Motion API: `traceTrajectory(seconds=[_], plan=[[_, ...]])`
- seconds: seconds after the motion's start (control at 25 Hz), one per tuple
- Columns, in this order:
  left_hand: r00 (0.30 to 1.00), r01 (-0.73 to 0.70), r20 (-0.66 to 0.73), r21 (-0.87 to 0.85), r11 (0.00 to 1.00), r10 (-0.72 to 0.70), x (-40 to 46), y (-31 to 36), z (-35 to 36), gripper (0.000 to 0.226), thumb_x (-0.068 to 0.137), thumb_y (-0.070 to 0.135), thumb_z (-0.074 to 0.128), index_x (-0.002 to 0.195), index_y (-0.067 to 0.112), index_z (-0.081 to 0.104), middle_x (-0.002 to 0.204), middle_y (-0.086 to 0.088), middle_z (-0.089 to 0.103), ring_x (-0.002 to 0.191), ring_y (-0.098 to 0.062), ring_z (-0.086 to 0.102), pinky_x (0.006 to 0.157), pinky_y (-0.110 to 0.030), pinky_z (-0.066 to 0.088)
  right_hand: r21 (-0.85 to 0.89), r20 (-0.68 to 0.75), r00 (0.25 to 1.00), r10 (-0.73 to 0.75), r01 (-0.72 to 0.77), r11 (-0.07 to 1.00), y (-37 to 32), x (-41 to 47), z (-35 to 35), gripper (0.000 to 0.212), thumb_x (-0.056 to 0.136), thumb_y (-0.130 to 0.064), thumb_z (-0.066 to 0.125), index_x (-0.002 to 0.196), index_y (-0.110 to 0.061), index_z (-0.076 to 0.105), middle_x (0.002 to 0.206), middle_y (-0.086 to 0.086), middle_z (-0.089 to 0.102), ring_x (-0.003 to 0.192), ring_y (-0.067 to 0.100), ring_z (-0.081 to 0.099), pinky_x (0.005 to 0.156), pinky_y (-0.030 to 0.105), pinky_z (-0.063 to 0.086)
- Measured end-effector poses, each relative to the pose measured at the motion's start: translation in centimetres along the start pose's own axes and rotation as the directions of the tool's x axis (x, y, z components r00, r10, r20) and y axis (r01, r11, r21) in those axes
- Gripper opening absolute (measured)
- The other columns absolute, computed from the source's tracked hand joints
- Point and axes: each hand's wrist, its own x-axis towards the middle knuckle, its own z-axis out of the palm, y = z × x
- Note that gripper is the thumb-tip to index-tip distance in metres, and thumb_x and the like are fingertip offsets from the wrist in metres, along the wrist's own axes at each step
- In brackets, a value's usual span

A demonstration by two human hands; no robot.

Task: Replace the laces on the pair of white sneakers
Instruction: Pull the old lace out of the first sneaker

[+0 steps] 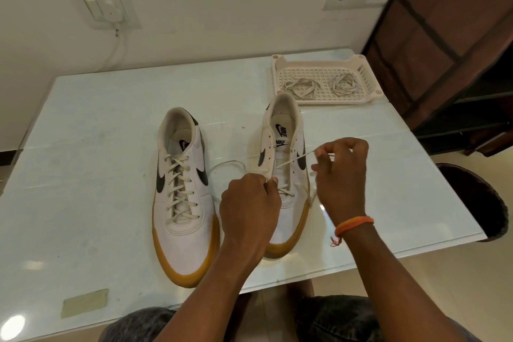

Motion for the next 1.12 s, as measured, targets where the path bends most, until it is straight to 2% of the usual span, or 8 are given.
traceTrajectory(seconds=[0.12, 0.24, 0.32, 0.48, 0.72, 0.96, 1.04, 1.12], plan=[[1.000, -0.004, 0.003, 0.008, 1.000, 0.004, 0.0, 0.1, 0.0, 0.041, 0.098, 0.046, 0.046, 0.072, 0.019, 0.061, 0.065, 0.006, 0.058, 0.061, -0.013, 0.058, 0.049, -0.012, 0.029, 0.075, -0.019, 0.991, 0.133, -0.131, 0.989, 0.6, 1.0, -0.8, 0.008, 0.094, -0.015, 0.061, 0.101, -0.012, 0.062, 0.121, 0.008, 0.044, 0.094, 0.025, 0.065, 0.076, 0.028, 0.055], [1.000, -0.010, -0.004, 0.014, 1.000, 0.010, 0.0, 0.2, 0.0, 0.040, 0.098, 0.045, 0.046, 0.076, 0.017, 0.064, 0.077, 0.000, 0.068, 0.071, -0.018, 0.066, 0.048, -0.011, 0.024, -0.052, 0.106, 0.984, -0.140, 0.146, 0.988, -0.3, -0.2, -0.4, 0.030, 0.086, -0.015, 0.070, 0.115, -0.019, 0.061, 0.131, 0.006, 0.039, 0.097, 0.012, 0.055, 0.084, 0.025, 0.049], [1.000, -0.013, -0.004, 0.037, 0.999, 0.013, 0.0, 0.2, 0.0, 0.040, 0.099, 0.043, 0.045, 0.076, 0.016, 0.063, 0.073, 0.001, 0.065, 0.063, -0.015, 0.060, 0.047, -0.013, 0.022, -0.139, 0.228, 0.920, -0.317, 0.353, 0.925, -0.7, -1.3, 0.7, 0.048, 0.083, -0.016, 0.073, 0.127, -0.024, 0.055, 0.138, 0.008, 0.035, 0.099, 0.018, 0.058, 0.083, 0.034, 0.054], [1.000, -0.021, 0.019, 0.107, 0.994, 0.019, 0.1, 0.3, 0.0, 0.039, 0.101, 0.041, 0.039, 0.083, 0.019, 0.066, 0.060, 0.013, 0.045, 0.050, -0.008, 0.043, 0.047, -0.014, 0.020, -0.323, 0.341, 0.880, -0.330, 0.440, 0.838, -0.3, -2.1, 2.5, 0.069, 0.083, -0.021, 0.074, 0.143, -0.030, 0.040, 0.147, 0.013, 0.030, 0.114, 0.035, 0.057, 0.087, 0.050, 0.055], [0.999, -0.038, 0.038, 0.136, 0.990, 0.033, 0.3, 0.1, 0.1, 0.040, 0.102, 0.039, 0.035, 0.093, 0.019, 0.068, 0.072, 0.008, 0.054, 0.058, -0.010, 0.046, 0.048, -0.012, 0.021, -0.054, 0.252, 0.928, -0.273, 0.295, 0.954, -0.3, -2.8, 2.7, 0.010, 0.084, -0.018, 0.074, 0.092, -0.021, 0.069, 0.138, 0.006, 0.045, 0.113, 0.029, 0.055, 0.083, 0.037, 0.053], [1.000, -0.029, 0.015, 0.112, 0.993, 0.028, 0.1, 0.3, -0.3, 0.041, 0.103, 0.040, 0.035, 0.076, 0.018, 0.057, 0.061, 0.009, 0.044, 0.051, -0.009, 0.041, 0.047, -0.015, 0.018, -0.031, 0.152, 0.975, -0.160, 0.166, 0.986, -1.3, -1.5, 1.5, 0.008, 0.095, -0.016, 0.059, 0.088, -0.014, 0.061, 0.124, -0.002, 0.033, 0.077, -0.005, 0.051, 0.072, 0.002, 0.040], [0.999, -0.026, 0.021, 0.102, 0.994, 0.024, 0.2, 0.3, -0.4, 0.041, 0.103, 0.040, 0.035, 0.071, 0.019, 0.052, 0.058, 0.009, 0.041, 0.050, -0.009, 0.040, 0.047, -0.016, 0.018, 0.017, 0.094, 0.994, -0.060, 0.059, 0.998, -0.1, -0.1, 0.7, 0.011, 0.096, -0.014, 0.054, 0.085, -0.016, 0.056, 0.121, 0.002, 0.037, 0.082, 0.002, 0.057, 0.081, 0.017, 0.051], [0.999, -0.030, 0.032, 0.062, 0.998, 0.028, 0.3, 0.2, -0.4, 0.043, 0.101, 0.039, 0.039, 0.066, 0.017, 0.051, 0.056, 0.008, 0.043, 0.051, -0.010, 0.042, 0.047, -0.018, 0.022, 0.061, 0.074, 0.994, 0.083, -0.087, 0.994, 1.5, 1.5, -0.2, 0.014, 0.093, -0.019, 0.054, 0.080, -0.023, 0.057, 0.111, 0.007, 0.048, 0.088, 0.026, 0.064, 0.084, 0.044, 0.055]])
